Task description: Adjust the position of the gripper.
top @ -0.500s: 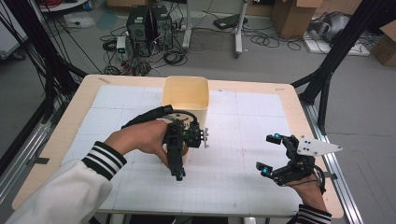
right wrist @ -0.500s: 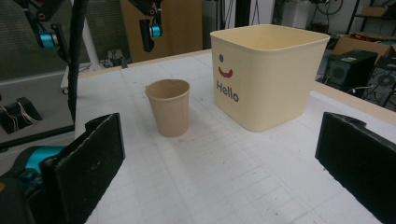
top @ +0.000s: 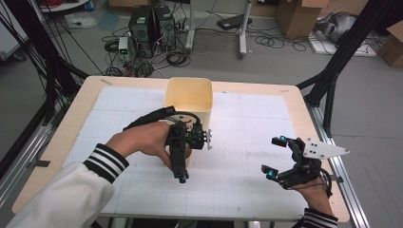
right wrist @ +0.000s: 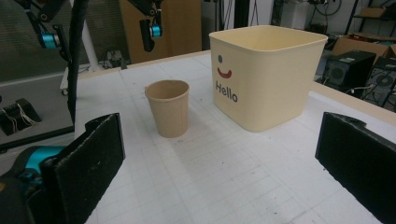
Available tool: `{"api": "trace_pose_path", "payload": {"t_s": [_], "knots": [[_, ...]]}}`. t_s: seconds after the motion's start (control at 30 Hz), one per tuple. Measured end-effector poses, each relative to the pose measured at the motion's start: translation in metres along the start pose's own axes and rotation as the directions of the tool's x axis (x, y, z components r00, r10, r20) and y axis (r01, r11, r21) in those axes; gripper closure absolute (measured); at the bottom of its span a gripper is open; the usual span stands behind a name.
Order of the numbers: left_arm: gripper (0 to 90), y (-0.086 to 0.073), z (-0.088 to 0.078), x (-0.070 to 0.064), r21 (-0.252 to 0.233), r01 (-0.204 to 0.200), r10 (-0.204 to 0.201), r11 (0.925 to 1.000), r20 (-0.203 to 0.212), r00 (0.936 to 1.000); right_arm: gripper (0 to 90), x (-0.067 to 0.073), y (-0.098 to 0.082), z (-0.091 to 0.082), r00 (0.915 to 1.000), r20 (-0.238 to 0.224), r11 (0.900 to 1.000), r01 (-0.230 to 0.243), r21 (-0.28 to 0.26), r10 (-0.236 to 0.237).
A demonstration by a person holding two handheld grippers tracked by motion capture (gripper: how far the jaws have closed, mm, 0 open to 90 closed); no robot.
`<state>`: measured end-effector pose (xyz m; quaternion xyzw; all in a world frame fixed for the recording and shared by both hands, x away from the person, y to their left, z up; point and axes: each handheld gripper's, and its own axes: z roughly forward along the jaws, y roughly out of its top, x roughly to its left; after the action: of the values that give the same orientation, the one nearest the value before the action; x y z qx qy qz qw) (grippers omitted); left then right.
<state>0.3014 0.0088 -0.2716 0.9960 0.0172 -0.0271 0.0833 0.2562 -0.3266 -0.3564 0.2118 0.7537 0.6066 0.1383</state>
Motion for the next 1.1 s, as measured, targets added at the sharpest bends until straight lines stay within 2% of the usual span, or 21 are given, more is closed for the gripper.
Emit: {"api": "trace_pose_path", "payload": {"t_s": [0.4,0.67,0.8,0.87,0.9,0.93,1.1], "knots": [[1.8,-0.004,-0.002,0.011,-0.014,0.042,-0.042,0.999,0.003,0.9991,0.2,0.001,0.001,0.001,1.0,-0.002,1.0,0.006,0.0,-0.006],[1.8,-0.009,-0.003,0.027,-0.022,0.088,-0.088,0.9959,-0.009,0.9961,0.3,0.0,0.001,0.0,1.0,0.001,1.0,0.008,0.001,-0.008],[1.8,-0.013,-0.002,0.038,-0.027,0.126,-0.126,0.9917,-0.02,0.9918,0.2,0.0,0.0,0.0,1.0,-0.002,1.0,0.001,0.006,-0.001],[1.8,-0.013,-0.002,0.041,-0.026,0.127,-0.127,0.9916,-0.019,0.9917,0.2,0.001,0.001,0.0,1.0,-0.002,1.0,0.003,0.007,-0.003],[1.8,-0.015,-0.002,0.046,-0.028,0.144,-0.145,0.9891,-0.024,0.9892,0.2,0.001,0.001,0.0,1.0,0.0,1.0,0.005,0.002,-0.005],[1.8,-0.015,-0.002,0.046,-0.028,0.144,-0.145,0.9891,-0.024,0.9892,0.2,0.001,0.001,0.0,1.0,0.0,1.0,0.005,0.002,-0.005],[1.8,-0.02,-0.002,0.058,-0.029,0.188,-0.189,0.9817,-0.03,0.9815,0.2,0.0,0.001,0.001,1.0,0.001,1.0,0.004,0.002,-0.004]]}}
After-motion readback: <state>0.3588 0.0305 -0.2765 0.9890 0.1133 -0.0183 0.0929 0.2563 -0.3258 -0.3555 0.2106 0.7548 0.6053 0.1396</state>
